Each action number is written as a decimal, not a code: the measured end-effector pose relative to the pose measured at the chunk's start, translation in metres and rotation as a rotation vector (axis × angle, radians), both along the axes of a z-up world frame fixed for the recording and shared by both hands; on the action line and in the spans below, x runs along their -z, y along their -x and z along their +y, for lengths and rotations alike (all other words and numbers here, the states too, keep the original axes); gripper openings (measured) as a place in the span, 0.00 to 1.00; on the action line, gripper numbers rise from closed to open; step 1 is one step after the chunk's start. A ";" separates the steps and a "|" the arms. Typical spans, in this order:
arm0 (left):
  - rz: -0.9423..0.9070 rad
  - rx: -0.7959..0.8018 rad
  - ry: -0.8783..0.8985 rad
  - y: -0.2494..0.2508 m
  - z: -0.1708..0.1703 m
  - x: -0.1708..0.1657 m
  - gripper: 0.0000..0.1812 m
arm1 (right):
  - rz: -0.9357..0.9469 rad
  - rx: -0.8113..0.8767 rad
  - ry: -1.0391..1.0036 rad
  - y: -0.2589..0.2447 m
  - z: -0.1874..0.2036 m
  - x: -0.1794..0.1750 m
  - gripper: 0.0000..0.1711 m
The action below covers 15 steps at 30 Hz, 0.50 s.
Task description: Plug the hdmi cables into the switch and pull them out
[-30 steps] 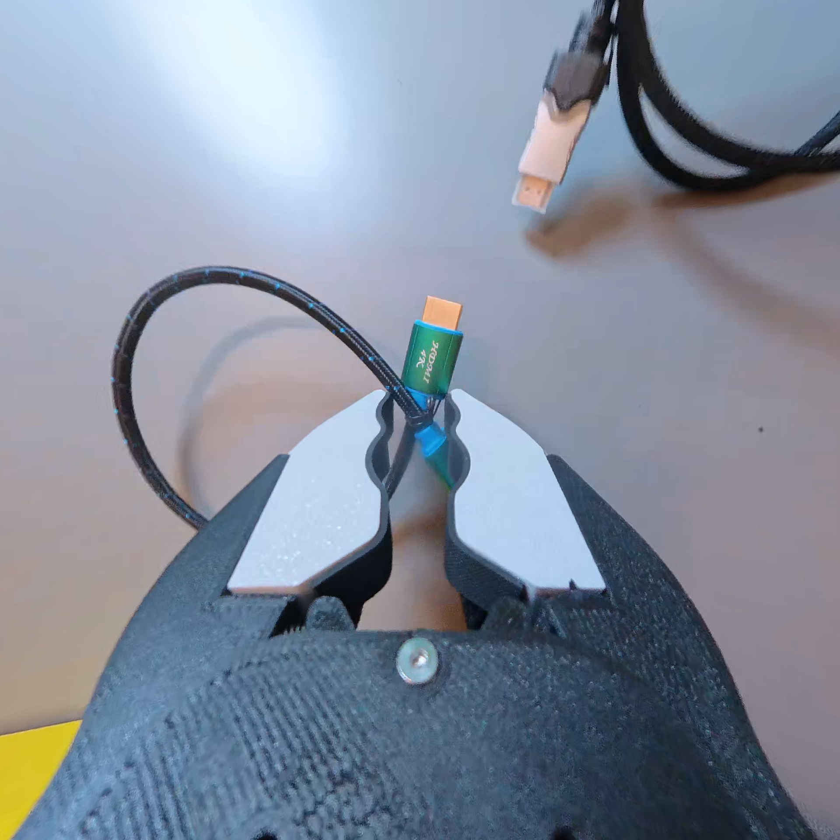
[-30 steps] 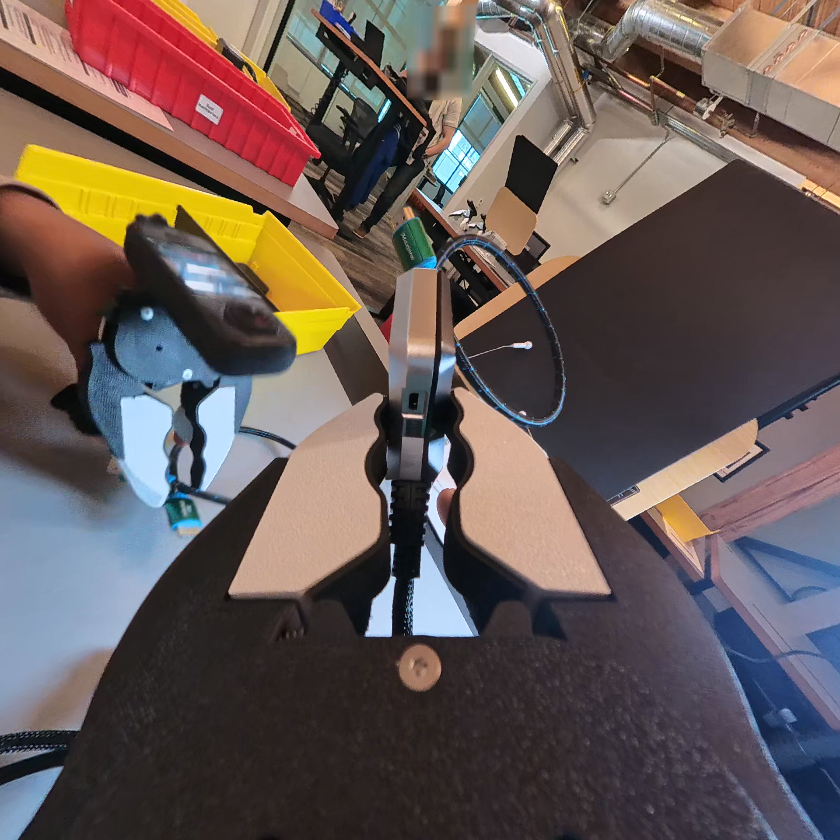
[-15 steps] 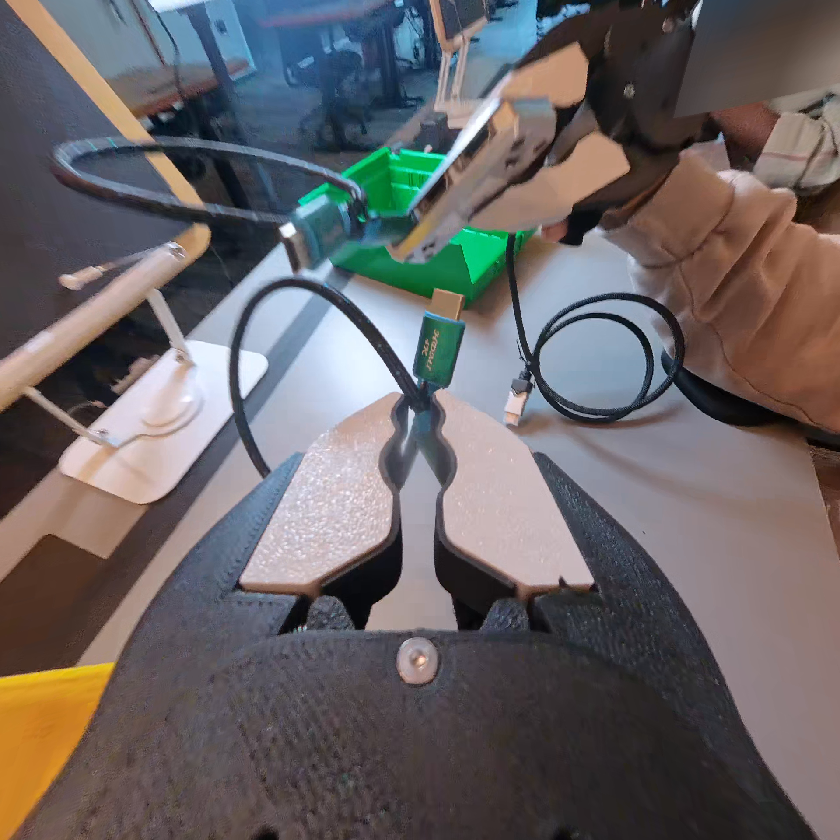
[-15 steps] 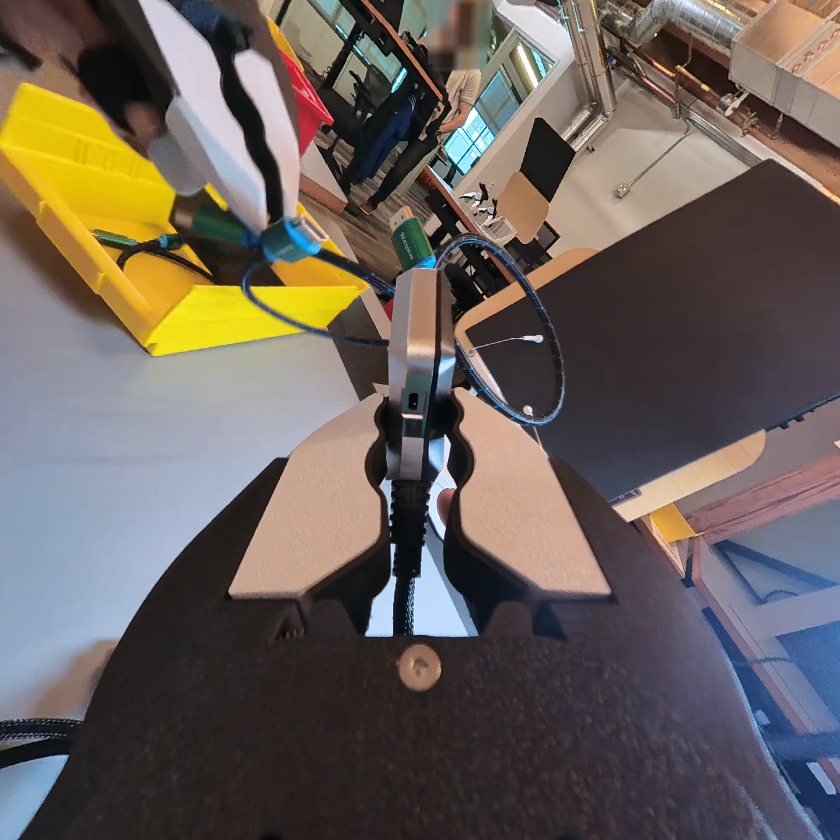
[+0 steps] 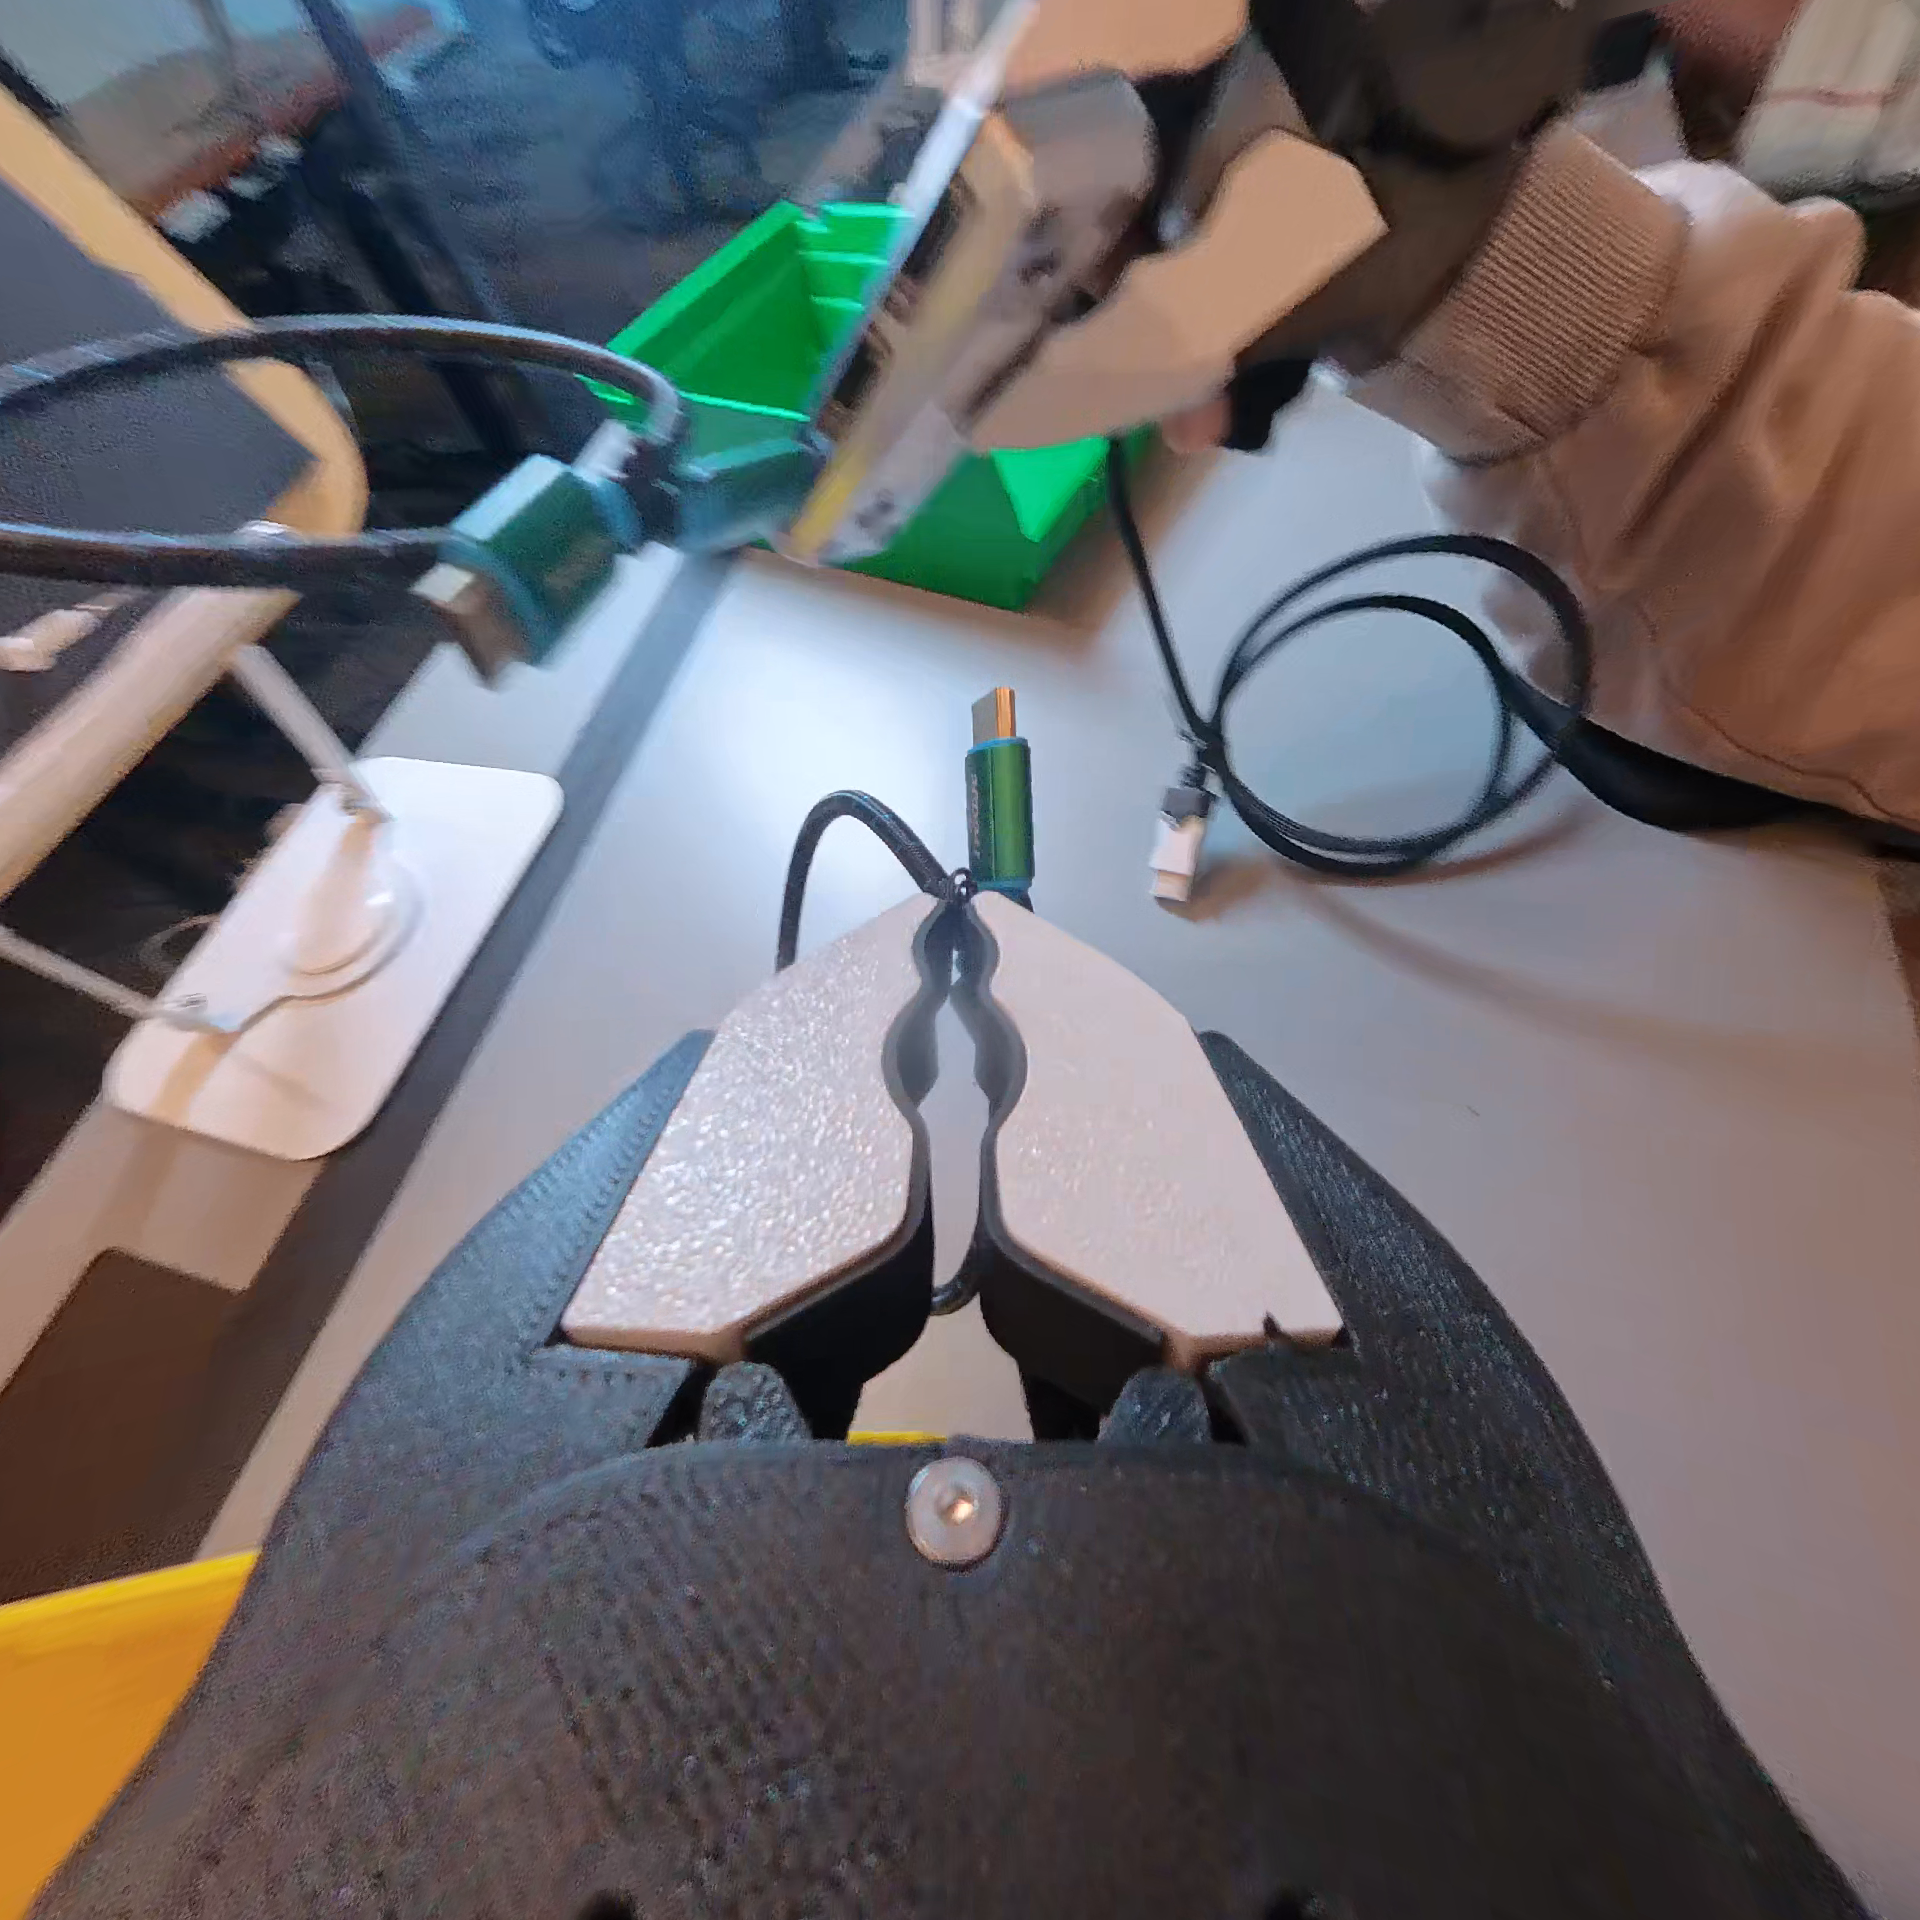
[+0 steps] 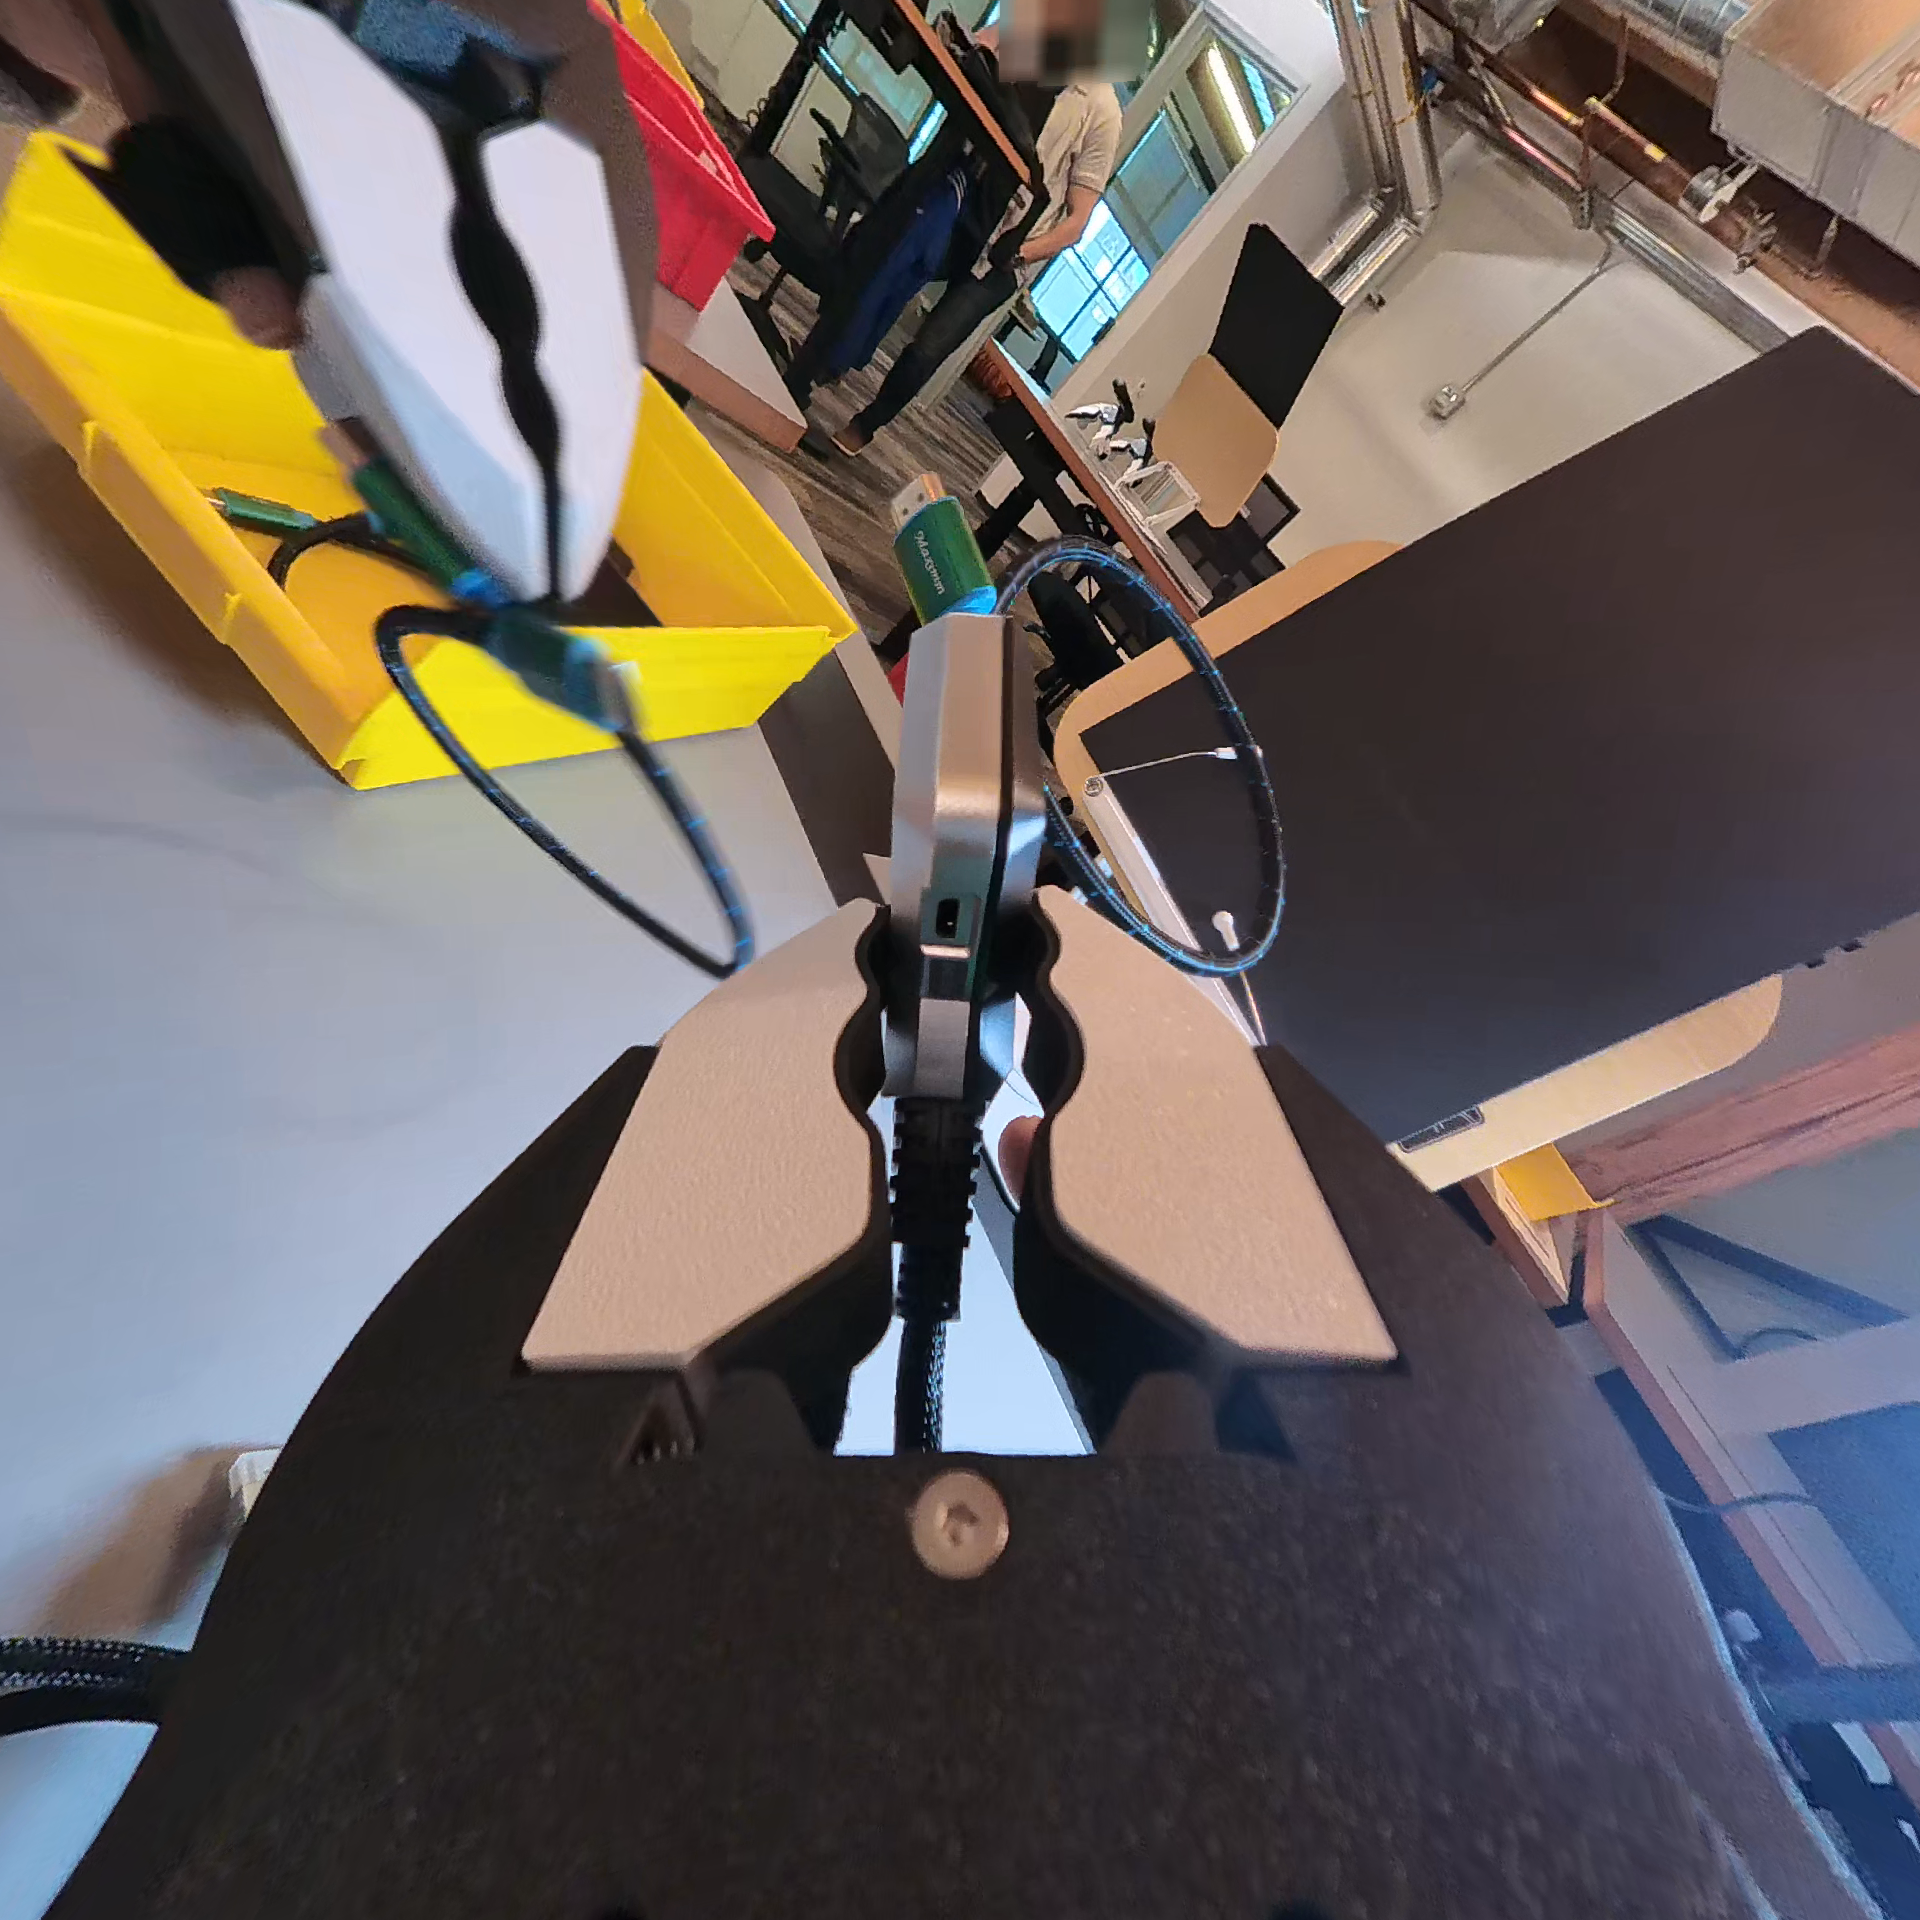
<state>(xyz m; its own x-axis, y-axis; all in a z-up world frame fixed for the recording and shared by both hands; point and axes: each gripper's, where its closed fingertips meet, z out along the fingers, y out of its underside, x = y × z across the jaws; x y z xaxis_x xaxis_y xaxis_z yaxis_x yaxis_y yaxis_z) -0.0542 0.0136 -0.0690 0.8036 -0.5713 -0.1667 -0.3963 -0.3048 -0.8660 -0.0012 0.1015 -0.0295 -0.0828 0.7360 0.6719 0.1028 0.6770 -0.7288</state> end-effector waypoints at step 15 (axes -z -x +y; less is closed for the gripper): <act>0.141 0.156 0.250 -0.019 0.002 0.083 0.01 | 0.006 0.010 0.011 -0.002 0.003 -0.002 0.14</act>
